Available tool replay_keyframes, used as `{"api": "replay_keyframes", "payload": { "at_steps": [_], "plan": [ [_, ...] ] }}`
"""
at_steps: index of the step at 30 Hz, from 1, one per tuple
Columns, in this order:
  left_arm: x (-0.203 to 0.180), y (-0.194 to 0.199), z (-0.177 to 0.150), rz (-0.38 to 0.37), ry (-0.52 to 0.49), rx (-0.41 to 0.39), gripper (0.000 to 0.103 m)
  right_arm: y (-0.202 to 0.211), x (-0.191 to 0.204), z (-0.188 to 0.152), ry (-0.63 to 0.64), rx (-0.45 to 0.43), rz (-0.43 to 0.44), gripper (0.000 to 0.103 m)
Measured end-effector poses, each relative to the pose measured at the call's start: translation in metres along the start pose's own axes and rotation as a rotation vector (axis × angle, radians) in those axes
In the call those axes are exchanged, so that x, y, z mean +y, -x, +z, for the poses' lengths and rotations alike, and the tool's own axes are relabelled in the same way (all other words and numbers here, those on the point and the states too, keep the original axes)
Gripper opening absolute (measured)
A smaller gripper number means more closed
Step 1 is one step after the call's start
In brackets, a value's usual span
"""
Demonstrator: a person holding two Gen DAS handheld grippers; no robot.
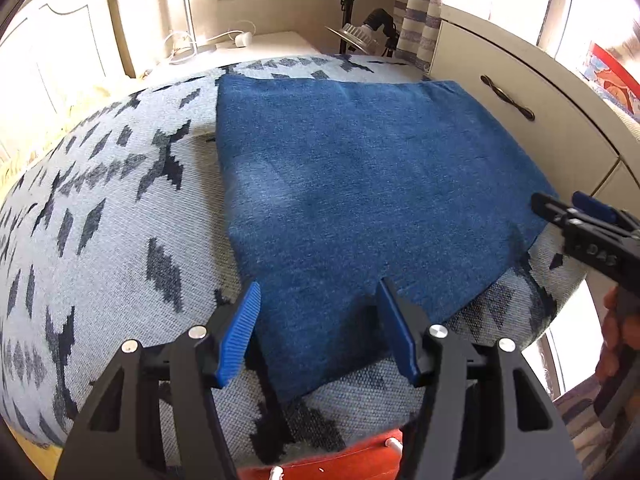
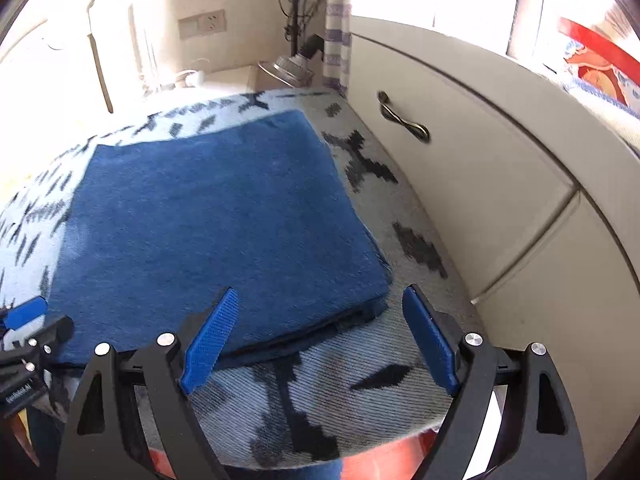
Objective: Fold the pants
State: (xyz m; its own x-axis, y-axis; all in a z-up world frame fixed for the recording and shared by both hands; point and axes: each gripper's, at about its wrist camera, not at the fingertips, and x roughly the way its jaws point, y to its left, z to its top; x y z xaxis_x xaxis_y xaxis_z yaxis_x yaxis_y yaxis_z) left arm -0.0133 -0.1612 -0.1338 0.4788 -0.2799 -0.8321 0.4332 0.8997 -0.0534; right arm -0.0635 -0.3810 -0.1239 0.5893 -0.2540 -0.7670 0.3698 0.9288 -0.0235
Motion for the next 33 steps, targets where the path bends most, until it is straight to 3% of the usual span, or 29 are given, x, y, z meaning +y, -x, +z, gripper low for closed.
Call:
{"api": "replay_keyframes", "payload": {
  "at_steps": [9, 17, 23, 30, 33],
  "plan": [
    [0.009, 0.03, -0.002, -0.016, 0.009, -0.058, 0.061, -0.029, 0.005, -0.011, 0.022, 0.087, -0.035, 0.082],
    [-0.001, 0.054, -0.004, -0.068, -0.015, -0.098, 0.062, 0.002, 0.006, -0.024, 0.009, 0.073, -0.052, 0.082],
    [-0.01, 0.082, -0.007, -0.093, -0.05, -0.142, 0.073, 0.044, 0.019, -0.032, 0.002, 0.03, -0.032, 0.083],
    [-0.014, 0.116, -0.01, -0.126, -0.06, -0.175, 0.101, 0.081, 0.027, -0.033, -0.013, 0.002, -0.017, 0.084],
    [-0.02, 0.127, -0.009, -0.128, -0.075, -0.18, 0.101, 0.095, 0.03, -0.034, -0.013, -0.006, -0.007, 0.084]
  ]
}}
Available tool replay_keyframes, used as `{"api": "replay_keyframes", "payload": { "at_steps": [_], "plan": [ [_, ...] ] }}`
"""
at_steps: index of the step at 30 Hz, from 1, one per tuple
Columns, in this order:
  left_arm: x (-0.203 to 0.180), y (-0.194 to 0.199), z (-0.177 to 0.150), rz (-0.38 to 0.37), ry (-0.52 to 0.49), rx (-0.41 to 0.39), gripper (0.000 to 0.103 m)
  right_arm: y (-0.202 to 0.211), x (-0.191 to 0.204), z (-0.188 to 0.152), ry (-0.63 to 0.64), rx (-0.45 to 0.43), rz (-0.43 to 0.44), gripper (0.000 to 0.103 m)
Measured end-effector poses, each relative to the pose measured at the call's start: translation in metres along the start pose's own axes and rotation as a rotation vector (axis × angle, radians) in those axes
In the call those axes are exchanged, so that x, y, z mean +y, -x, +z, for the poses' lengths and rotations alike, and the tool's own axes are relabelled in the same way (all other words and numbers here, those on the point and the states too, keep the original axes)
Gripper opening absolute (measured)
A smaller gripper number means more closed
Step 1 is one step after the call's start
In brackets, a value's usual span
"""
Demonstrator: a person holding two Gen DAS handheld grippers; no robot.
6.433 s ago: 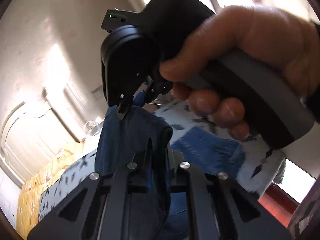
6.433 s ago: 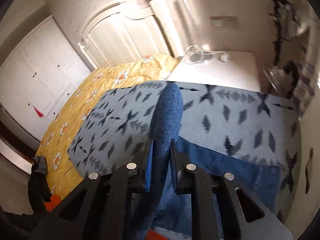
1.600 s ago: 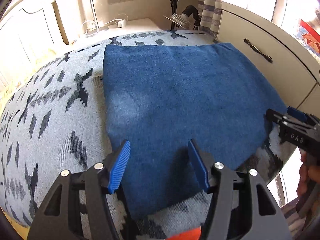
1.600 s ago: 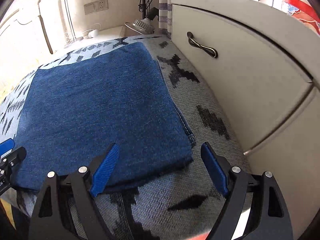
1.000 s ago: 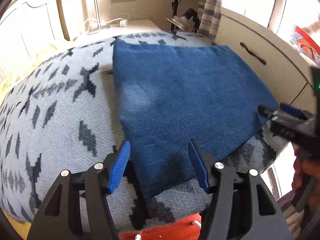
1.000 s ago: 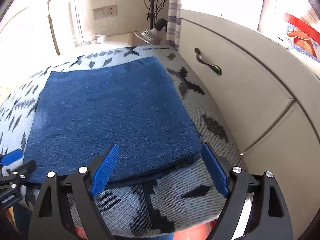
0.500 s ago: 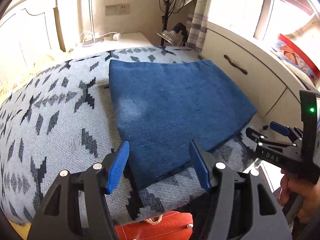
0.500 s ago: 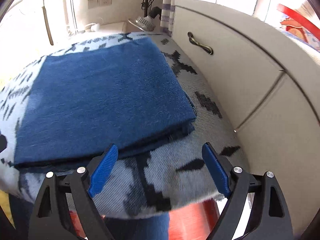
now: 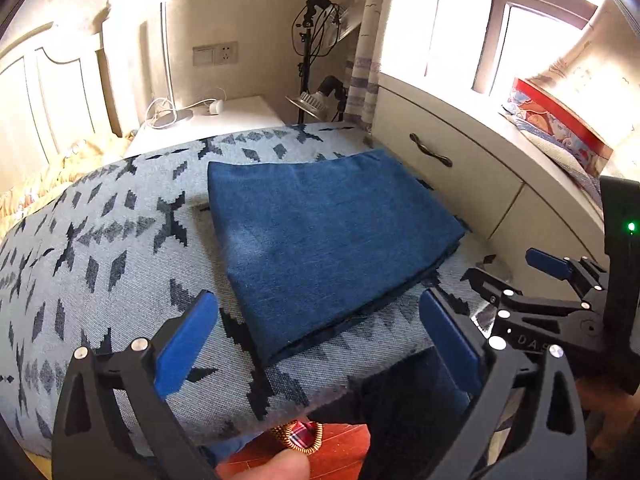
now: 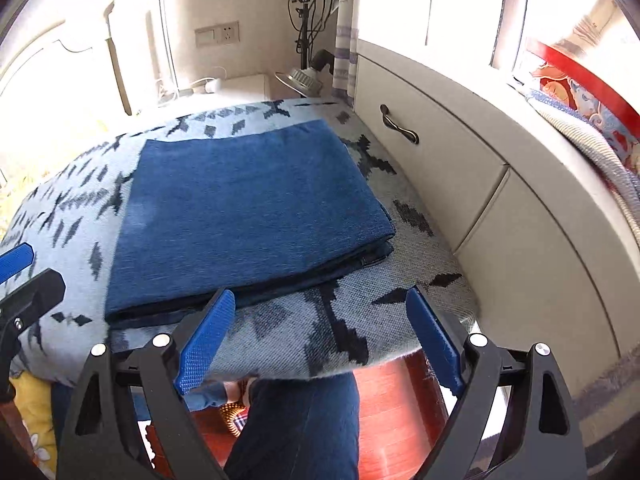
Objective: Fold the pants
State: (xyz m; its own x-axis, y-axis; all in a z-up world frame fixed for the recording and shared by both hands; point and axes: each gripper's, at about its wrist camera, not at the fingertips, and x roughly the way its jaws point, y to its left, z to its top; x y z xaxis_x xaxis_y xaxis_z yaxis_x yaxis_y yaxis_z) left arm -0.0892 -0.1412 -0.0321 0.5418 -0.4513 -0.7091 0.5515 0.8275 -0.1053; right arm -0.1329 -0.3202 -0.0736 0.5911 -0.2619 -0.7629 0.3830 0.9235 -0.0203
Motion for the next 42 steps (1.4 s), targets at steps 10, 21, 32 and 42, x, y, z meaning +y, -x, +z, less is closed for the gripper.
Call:
{"api": "replay_keyframes", "payload": {
  "at_steps": [10, 21, 32, 42],
  "plan": [
    [0.0, 0.011, 0.01, 0.036, 0.017, -0.01, 0.101, 0.027, 0.002, 0.001, 0.002, -0.055, -0.007, 0.084],
    [0.003, 0.003, 0.01, 0.014, 0.029, 0.003, 0.101, 0.025, -0.004, 0.002, -0.006, -0.057, -0.008, 0.084],
    [0.0, -0.001, 0.012, 0.015, 0.026, 0.006, 0.101, 0.021, -0.009, 0.004, -0.018, -0.052, 0.002, 0.084],
    [0.0, -0.003, 0.012, 0.012, 0.023, 0.005, 0.101, 0.021, -0.01, 0.005, -0.023, -0.052, 0.004, 0.085]
  ]
}}
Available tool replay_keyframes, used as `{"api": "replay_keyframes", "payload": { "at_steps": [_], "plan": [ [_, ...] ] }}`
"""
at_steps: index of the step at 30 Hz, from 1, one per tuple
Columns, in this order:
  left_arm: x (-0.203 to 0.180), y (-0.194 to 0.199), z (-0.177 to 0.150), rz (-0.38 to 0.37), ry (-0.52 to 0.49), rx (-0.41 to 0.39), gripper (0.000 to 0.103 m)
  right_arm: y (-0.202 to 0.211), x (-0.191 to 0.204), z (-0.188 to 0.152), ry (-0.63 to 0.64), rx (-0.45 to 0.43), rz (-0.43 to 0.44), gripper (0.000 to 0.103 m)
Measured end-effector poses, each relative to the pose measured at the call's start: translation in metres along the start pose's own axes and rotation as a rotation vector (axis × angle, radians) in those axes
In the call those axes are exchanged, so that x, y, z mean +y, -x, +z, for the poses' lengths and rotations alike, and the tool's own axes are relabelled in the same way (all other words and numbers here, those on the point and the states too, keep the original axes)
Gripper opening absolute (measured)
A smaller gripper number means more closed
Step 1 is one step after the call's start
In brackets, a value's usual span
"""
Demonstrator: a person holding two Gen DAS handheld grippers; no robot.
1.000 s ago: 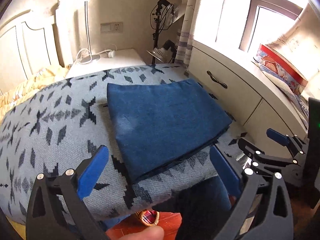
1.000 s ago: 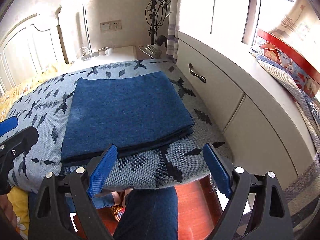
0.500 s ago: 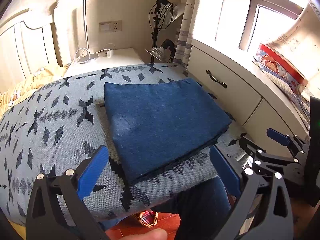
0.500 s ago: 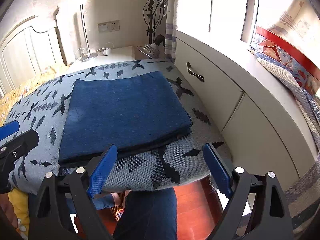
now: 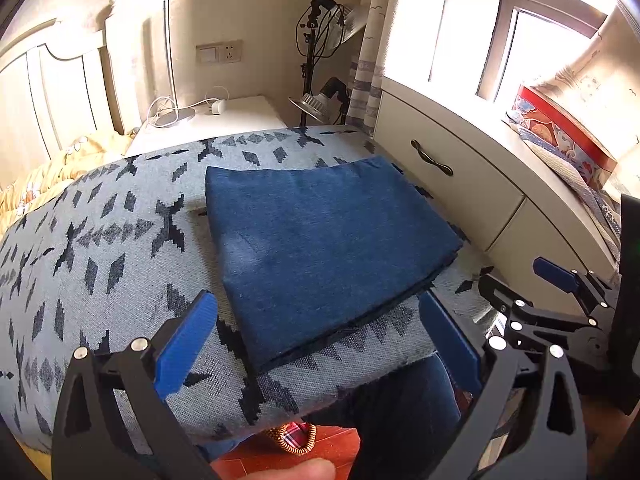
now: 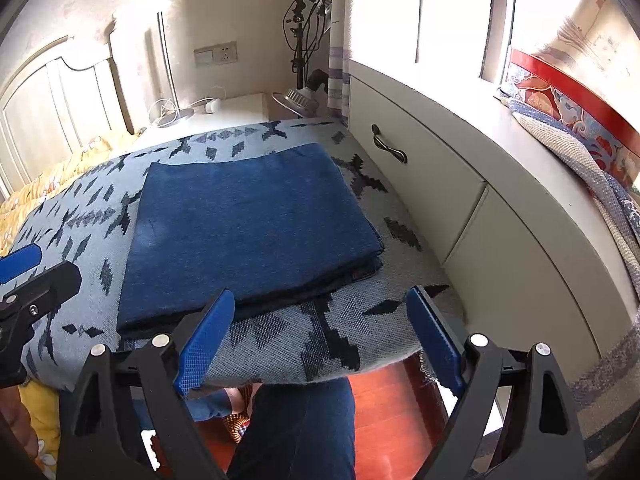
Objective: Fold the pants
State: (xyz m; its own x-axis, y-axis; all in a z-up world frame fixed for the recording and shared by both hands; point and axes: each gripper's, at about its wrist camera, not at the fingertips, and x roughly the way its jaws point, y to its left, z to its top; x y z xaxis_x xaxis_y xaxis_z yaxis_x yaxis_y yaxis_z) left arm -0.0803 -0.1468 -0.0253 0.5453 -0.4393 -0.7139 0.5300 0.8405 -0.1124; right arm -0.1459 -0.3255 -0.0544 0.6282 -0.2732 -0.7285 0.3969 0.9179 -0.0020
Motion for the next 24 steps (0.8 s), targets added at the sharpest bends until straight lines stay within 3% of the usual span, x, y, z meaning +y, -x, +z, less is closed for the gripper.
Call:
{"api": "replay_keyframes", "payload": {
  "at_steps": [24],
  "plan": [
    [-0.0017, -0.0008, 0.0004, -0.006, -0.004, 0.0, 0.101, 0.0006, -0.0003, 0.0007, -0.004, 0.0, 0.005, 0.085]
  ]
}}
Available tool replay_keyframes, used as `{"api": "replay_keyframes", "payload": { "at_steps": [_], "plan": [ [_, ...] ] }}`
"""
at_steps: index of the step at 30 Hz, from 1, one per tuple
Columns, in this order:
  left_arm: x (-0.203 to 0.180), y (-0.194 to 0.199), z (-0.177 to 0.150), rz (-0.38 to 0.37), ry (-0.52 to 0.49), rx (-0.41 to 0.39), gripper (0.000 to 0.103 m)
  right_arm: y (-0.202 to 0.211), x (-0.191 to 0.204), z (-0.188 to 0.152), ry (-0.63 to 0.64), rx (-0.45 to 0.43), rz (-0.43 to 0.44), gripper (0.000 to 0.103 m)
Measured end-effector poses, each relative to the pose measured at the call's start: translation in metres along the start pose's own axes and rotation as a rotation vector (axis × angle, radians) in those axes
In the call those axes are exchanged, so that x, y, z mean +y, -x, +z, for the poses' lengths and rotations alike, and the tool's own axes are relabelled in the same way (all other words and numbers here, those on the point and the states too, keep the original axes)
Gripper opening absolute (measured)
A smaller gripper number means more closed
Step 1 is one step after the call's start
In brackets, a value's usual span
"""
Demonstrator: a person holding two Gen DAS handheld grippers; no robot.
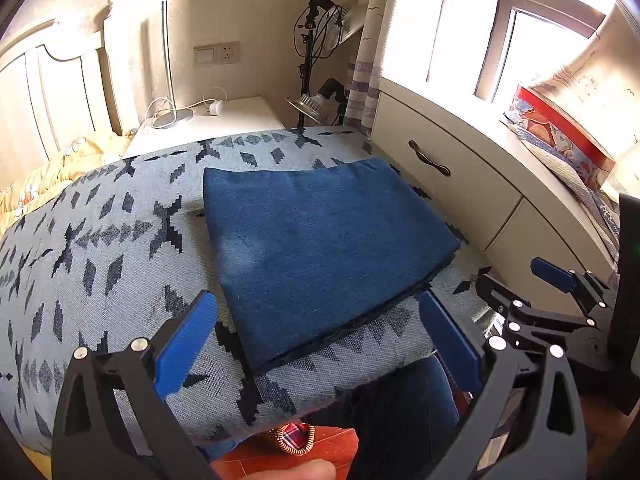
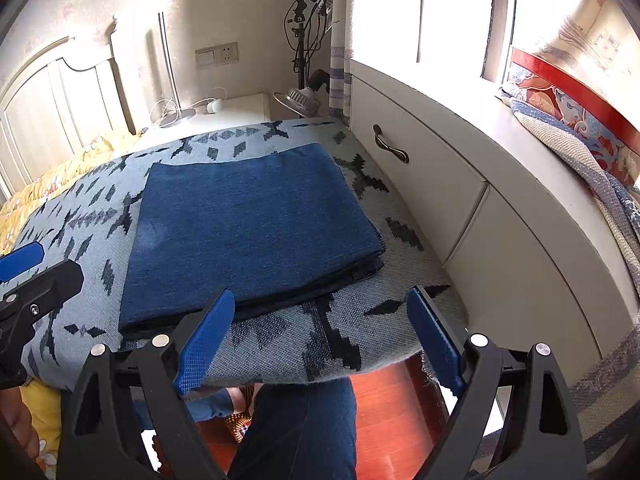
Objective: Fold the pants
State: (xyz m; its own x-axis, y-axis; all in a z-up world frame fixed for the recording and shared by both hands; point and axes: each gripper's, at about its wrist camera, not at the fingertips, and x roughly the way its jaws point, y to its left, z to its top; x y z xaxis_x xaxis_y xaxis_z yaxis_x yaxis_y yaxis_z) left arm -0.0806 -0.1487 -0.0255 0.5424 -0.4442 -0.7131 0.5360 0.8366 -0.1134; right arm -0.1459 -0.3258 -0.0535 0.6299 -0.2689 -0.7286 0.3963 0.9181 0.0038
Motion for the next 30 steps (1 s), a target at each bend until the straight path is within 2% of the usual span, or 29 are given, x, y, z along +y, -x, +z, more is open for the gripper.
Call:
{"api": "replay_keyframes", "payload": {
  "at_steps": [21, 26, 28, 30],
  "plan": [
    [-0.003, -0.002, 0.0, -0.006, -0.003, -0.006, 0.101, -0.001, -0.001, -0.002, -0.003, 0.001, 0.006, 0.085],
    [-0.014, -0.011, 0.002, -0.079, -0.046, -0.015, 0.101, -0.002, -0.001, -0.002, -0.008, 0.004, 0.007, 0.085],
    [-0.015, -0.016, 0.004, -0.129, -0.035, 0.014, 0.101, -0.003, -0.002, -0.003, -0.013, 0.007, 0.006, 0.085],
    [-0.011, -0.015, 0.004, -0.148, -0.017, 0.0, 0.101, -0.006, -0.003, -0.004, -0.02, 0.013, 0.006, 0.085]
  ]
}}
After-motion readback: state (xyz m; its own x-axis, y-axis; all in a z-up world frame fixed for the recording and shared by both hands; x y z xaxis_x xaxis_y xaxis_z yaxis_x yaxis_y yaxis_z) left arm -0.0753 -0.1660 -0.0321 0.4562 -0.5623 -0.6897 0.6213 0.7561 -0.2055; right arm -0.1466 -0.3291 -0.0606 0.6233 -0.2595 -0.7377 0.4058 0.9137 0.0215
